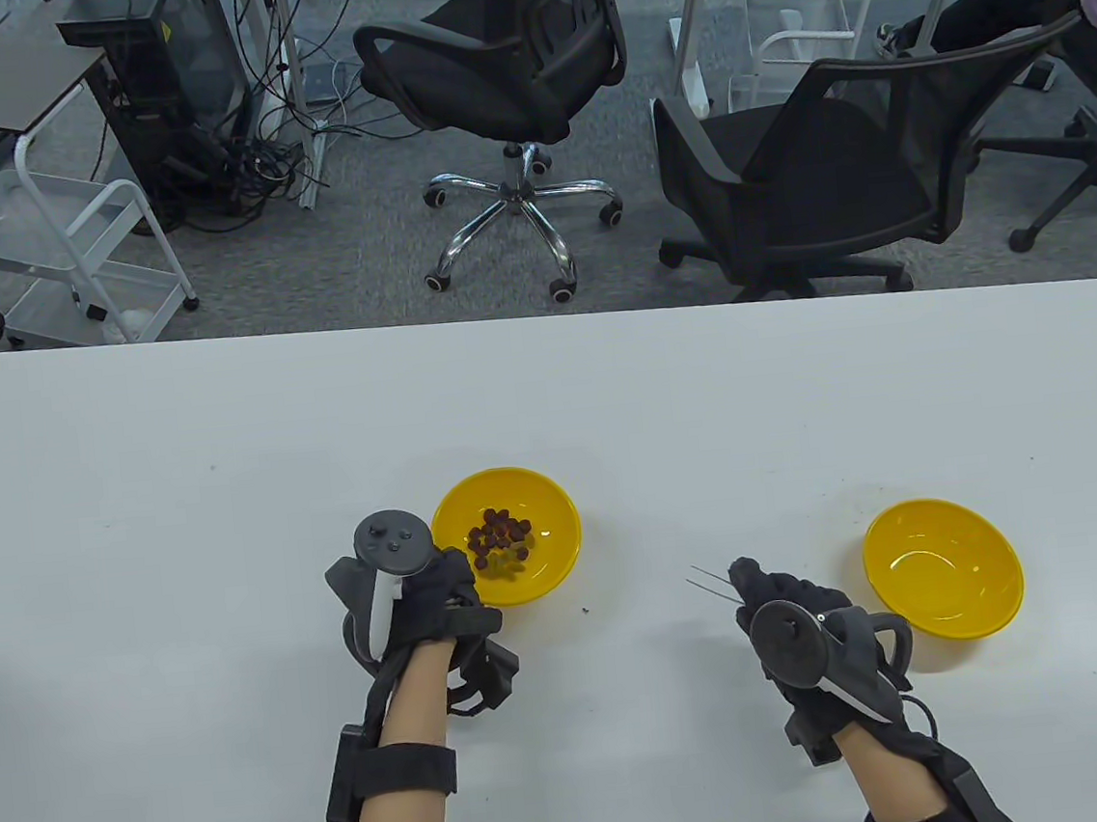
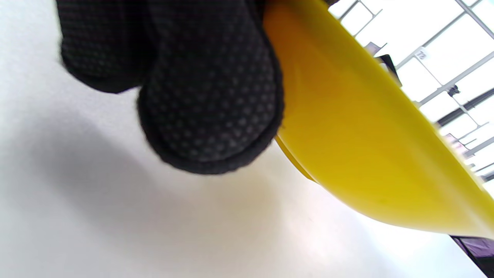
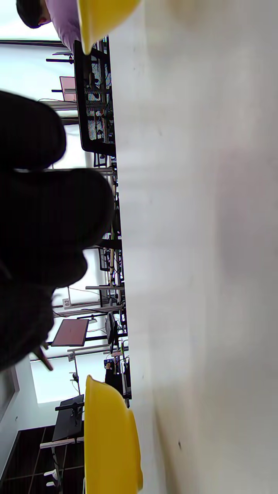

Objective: Pick raisins with tweezers into bowl

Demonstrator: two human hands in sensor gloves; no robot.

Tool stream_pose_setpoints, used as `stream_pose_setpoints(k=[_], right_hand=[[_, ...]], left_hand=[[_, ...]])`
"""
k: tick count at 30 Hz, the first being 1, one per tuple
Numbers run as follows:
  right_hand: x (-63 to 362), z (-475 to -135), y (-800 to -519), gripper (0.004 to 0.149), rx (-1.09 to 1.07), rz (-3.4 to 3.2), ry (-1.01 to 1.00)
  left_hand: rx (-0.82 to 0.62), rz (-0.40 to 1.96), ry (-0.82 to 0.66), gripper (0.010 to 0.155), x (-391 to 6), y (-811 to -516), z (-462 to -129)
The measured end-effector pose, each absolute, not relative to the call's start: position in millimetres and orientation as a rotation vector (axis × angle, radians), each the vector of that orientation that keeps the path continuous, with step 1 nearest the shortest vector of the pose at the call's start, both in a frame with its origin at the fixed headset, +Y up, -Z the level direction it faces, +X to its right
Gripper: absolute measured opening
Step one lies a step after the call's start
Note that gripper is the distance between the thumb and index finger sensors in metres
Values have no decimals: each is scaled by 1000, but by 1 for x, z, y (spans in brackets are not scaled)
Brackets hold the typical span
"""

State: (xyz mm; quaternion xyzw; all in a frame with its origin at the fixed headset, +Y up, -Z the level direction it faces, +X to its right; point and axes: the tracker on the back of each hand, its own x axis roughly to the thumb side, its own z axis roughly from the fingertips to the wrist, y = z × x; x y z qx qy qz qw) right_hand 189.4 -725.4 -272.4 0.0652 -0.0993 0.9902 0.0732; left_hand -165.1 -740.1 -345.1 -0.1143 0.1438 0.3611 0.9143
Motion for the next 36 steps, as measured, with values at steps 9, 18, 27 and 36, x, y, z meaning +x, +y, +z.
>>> stream_pose_setpoints(k=[9, 18, 27, 36], right_hand=[[183, -261, -706, 55, 253, 2912, -435], [172, -252, -698, 53, 368, 2937, -453], [149, -246, -702, 50, 550, 3072, -359], [138, -238, -701, 49, 644, 3220, -292]], left_hand=[[-274, 730, 99, 52, -129, -731, -309], [-348, 642, -68, 52, -88, -742, -281], [-369, 667, -120, 53, -87, -747, -279], [-343, 694, -106, 53, -97, -745, -276]])
